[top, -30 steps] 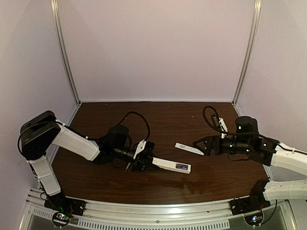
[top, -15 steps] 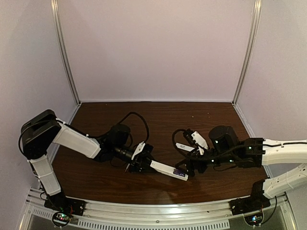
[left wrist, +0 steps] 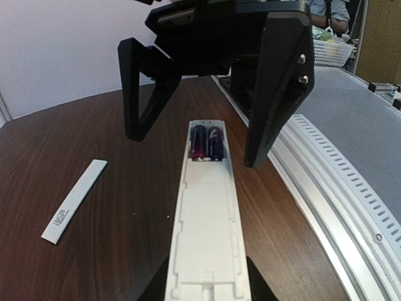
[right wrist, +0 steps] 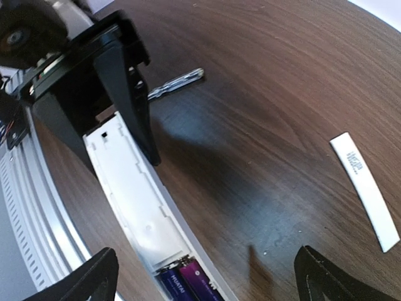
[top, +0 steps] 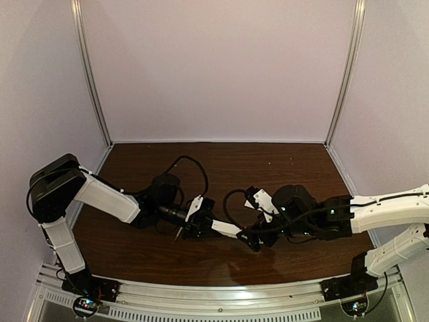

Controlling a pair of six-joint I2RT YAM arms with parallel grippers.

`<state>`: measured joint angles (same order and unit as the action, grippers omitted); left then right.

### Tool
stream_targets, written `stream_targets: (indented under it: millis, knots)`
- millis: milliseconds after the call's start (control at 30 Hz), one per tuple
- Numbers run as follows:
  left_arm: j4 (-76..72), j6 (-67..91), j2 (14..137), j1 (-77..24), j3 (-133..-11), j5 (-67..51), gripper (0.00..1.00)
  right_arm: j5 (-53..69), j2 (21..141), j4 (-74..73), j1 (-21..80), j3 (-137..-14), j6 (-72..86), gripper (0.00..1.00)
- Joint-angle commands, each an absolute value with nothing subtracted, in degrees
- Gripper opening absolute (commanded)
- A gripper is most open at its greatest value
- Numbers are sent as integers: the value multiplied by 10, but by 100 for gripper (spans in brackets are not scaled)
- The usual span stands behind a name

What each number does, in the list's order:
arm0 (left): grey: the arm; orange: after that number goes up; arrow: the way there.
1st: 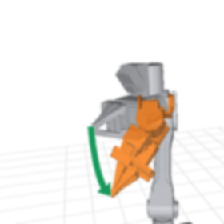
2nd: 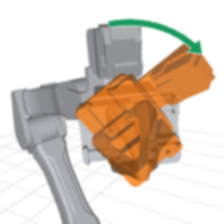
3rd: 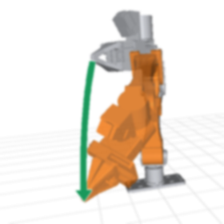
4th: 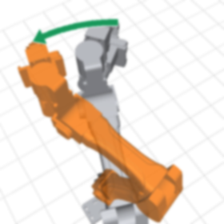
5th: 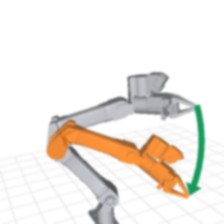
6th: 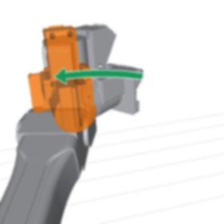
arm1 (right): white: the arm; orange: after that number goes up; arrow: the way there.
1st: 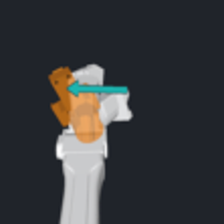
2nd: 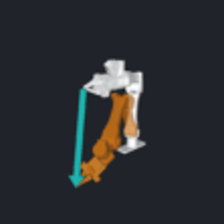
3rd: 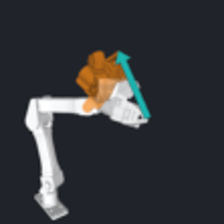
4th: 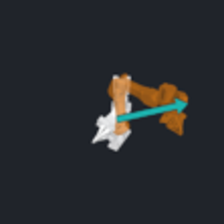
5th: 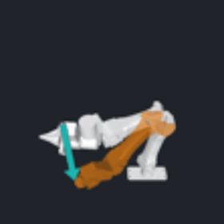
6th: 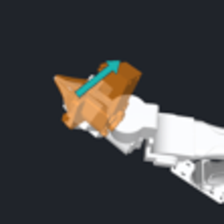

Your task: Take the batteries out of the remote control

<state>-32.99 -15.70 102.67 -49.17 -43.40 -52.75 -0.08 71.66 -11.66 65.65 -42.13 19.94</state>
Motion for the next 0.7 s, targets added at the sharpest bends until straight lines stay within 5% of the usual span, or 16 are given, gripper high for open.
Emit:
stream_targets:
  millis: [0, 667]
  knots:
    - [-446, -99, 1041, -488, -405, -456, 0, -118, 690, -109, 658, -424, 258, 100]
    - [-554, -48, 1169, -490, -408, -332, 0, -252, 609, -18, 638, -307, 309, 100]
